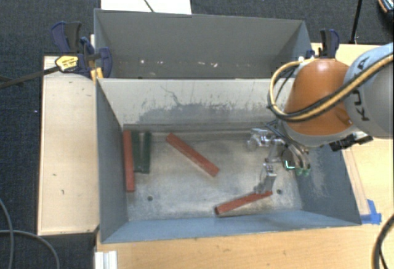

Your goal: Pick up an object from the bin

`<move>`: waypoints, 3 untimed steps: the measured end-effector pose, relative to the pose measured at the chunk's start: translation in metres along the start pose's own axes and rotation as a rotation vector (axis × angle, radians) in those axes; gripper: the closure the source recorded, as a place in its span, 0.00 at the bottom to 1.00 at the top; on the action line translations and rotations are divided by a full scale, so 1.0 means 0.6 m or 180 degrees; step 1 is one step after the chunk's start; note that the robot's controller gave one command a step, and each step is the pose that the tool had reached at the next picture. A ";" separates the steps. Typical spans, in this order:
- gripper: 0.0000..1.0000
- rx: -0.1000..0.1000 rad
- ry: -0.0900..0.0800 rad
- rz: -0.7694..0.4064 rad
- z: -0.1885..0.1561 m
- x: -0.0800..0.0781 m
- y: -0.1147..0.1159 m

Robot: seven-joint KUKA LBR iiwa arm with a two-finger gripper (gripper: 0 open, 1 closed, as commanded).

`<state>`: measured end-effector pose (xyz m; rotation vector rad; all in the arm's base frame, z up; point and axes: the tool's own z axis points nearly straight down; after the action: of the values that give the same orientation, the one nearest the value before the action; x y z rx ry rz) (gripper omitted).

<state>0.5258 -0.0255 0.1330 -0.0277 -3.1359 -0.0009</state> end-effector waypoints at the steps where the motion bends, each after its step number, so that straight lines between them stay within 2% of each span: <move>1: 0.00 -0.0004 -0.0003 0.0309 0.109 0.045 -0.023; 2: 1.00 -0.0003 -0.0031 0.0295 0.102 0.040 -0.023; 3: 0.00 -0.0001 -0.0024 0.0293 0.104 0.041 -0.023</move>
Offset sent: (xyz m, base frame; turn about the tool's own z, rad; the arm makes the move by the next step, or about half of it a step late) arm -0.0258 -0.0140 -0.0630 0.0962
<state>0.5008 -0.0391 0.0706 -0.1723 -3.1388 -0.0010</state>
